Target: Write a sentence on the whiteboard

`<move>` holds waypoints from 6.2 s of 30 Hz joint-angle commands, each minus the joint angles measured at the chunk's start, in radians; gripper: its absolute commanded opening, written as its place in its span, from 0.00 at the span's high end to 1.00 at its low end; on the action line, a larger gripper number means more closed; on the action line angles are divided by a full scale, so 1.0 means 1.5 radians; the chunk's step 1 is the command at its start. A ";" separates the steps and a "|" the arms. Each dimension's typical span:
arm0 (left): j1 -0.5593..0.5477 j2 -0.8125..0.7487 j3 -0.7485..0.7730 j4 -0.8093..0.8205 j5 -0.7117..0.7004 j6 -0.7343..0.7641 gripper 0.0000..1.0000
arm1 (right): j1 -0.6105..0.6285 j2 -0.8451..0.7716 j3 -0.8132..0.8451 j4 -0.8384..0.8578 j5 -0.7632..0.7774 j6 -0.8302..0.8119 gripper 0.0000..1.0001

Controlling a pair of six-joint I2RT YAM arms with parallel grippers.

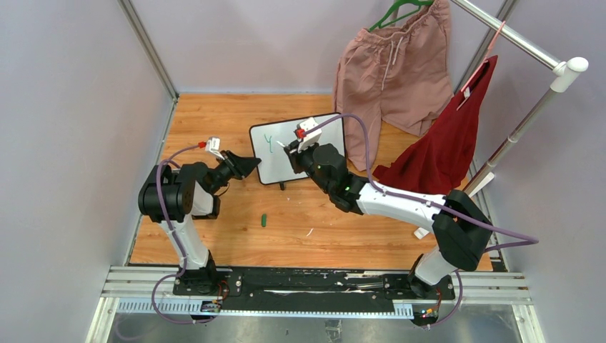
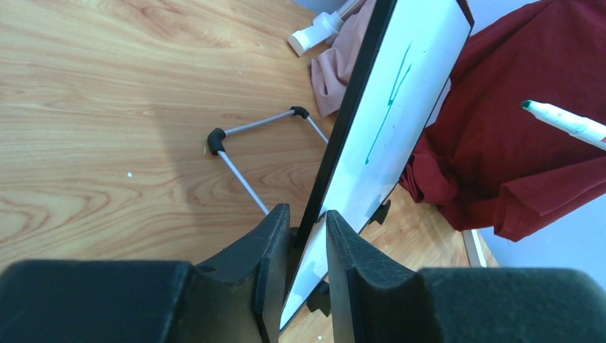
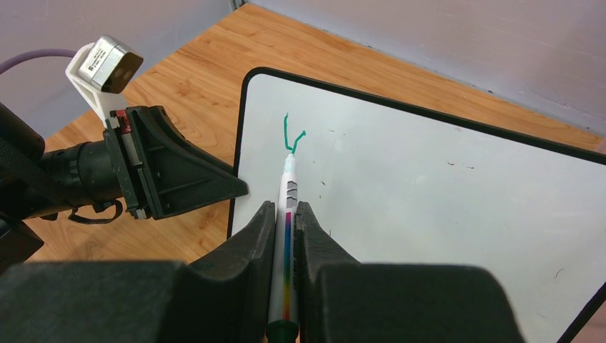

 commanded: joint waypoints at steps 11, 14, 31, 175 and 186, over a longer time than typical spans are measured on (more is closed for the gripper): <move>0.005 0.018 -0.001 0.040 -0.010 0.016 0.85 | -0.006 0.009 0.003 0.017 0.001 -0.012 1.00; 0.004 0.018 -0.002 0.041 -0.011 0.017 0.90 | -0.006 0.018 0.001 0.022 0.005 -0.015 1.00; -0.003 0.016 -0.009 0.040 -0.019 0.026 1.00 | -0.006 0.079 0.000 0.073 0.046 -0.033 1.00; -0.006 0.019 -0.009 0.041 -0.026 0.025 1.00 | -0.041 0.076 0.092 -0.018 0.057 -0.051 1.00; -0.006 0.019 -0.009 0.041 -0.025 0.025 1.00 | -0.043 0.100 0.097 -0.021 0.049 -0.041 1.00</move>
